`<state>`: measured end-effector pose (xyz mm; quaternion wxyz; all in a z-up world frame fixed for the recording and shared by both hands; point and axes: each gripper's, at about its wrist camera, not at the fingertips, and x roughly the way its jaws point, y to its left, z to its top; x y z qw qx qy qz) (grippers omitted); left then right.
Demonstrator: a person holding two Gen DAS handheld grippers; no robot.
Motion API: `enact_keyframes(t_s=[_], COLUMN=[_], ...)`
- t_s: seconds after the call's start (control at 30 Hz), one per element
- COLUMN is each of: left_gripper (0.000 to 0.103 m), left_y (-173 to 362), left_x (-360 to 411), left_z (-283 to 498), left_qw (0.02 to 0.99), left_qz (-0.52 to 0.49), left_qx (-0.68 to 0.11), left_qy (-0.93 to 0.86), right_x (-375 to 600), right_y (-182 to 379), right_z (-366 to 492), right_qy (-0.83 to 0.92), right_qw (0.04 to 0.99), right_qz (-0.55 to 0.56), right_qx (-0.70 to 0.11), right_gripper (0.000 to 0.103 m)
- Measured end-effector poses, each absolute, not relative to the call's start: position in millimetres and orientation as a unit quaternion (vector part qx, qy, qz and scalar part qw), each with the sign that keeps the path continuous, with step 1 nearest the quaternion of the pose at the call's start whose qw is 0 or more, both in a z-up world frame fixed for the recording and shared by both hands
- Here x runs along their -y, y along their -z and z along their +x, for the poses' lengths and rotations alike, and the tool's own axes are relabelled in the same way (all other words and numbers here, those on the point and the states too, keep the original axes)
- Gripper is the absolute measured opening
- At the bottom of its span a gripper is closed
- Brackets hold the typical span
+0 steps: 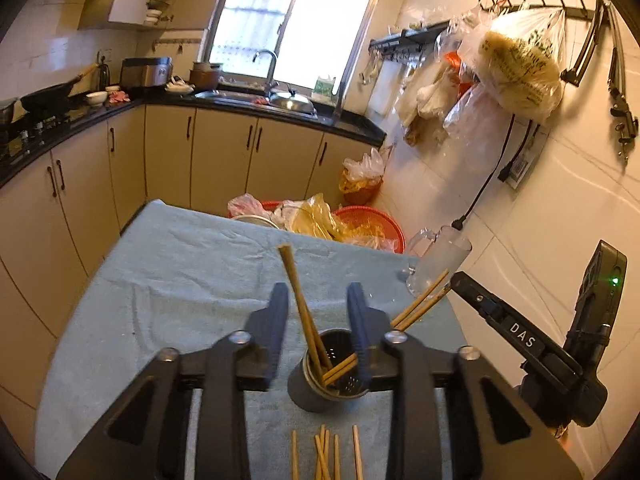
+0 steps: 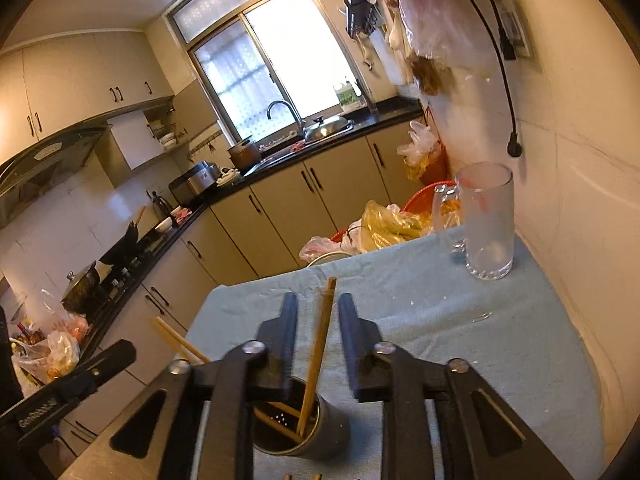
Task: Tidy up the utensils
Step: 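Lower the chopsticks into the holder and open both tools, then close the left tool on a chopstick while the right tool grasps another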
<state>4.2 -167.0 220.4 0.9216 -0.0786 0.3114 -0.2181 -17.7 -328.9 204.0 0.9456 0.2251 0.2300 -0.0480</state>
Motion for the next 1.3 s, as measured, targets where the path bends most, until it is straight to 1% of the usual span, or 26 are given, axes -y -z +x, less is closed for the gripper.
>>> enact_keyframes(t_s=[0.07, 0.13, 0.2, 0.33, 0.37, 0.4, 0.47, 0.6, 0.7, 0.87, 0.97, 1.07, 1.1, 1.17, 1.3], left_gripper=[0.033, 0.035, 0.039, 0.045, 0.047, 0.048, 0.049, 0.050, 0.050, 0.050, 0.049, 0.039, 0.037, 0.035, 0.034], left_y=[-227.5, -235.2, -241.3, -245.9, -244.6, -241.3, -231.4, -200.6, -171.6, -118.6, -89.0, -64.5, -60.2, -50.2, -38.4], left_x=[158.4, 148.6, 138.9, 120.7, 117.0, 113.2, 107.3, 103.2, 107.4, 128.2, 141.1, 153.2, 155.4, 160.6, 171.1], left_z=[-8.7, -22.6, -37.0, -68.2, -75.3, -83.8, -96.8, -109.8, -112.5, -108.0, -102.0, -95.4, -91.6, -83.1, -67.0], left_qw=[0.925, 0.927, 0.930, 0.935, 0.937, 0.937, 0.936, 0.925, 0.912, 0.884, 0.865, 0.855, 0.853, 0.846, 0.842], left_qz=[-0.080, -0.084, -0.086, -0.084, -0.082, -0.078, -0.073, -0.072, -0.062, -0.028, -0.003, 0.026, 0.030, 0.031, 0.037], left_qx=[-0.303, -0.295, -0.287, -0.274, -0.272, -0.273, -0.280, -0.315, -0.352, -0.417, -0.451, -0.470, -0.476, -0.487, -0.497], left_qy=[0.216, 0.214, 0.213, 0.207, 0.206, 0.204, 0.202, 0.199, 0.200, 0.209, 0.218, 0.215, 0.215, 0.214, 0.209], right_x=[327.6, 324.8, 322.9, 318.2, 317.5, 316.8, 317.1, 320.1, 322.2, 319.5, 311.4, 300.9, 296.5, 289.9, 275.2], right_y=[-212.0, -219.4, -228.0, -238.2, -239.6, -240.0, -237.3, -220.2, -192.5, -125.3, -91.1, -71.8, -65.3, -58.0, -48.4], right_z=[-27.9, -39.1, -55.5, -84.4, -94.3, -102.0, -117.2, -142.3, -156.6, -159.5, -152.8, -144.4, -138.8, -128.7, -108.1], right_qy=[0.048, 0.050, 0.054, 0.057, 0.058, 0.060, 0.063, 0.077, 0.082, 0.050, 0.023, 0.001, -0.007, -0.015, -0.023], right_qw=[0.948, 0.950, 0.953, 0.956, 0.956, 0.955, 0.953, 0.945, 0.931, 0.895, 0.878, 0.868, 0.865, 0.862, 0.858], right_qz=[0.219, 0.214, 0.203, 0.181, 0.173, 0.167, 0.159, 0.142, 0.133, 0.153, 0.162, 0.166, 0.164, 0.158, 0.152], right_qx=[-0.225, -0.221, -0.217, -0.226, -0.232, -0.238, -0.251, -0.286, -0.329, -0.415, -0.449, -0.468, -0.474, -0.481, -0.491], right_gripper=[0.030, 0.034, 0.041, 0.047, 0.051, 0.057, 0.063, 0.065, 0.067, 0.067, 0.066, 0.060, 0.058, 0.056, 0.050])
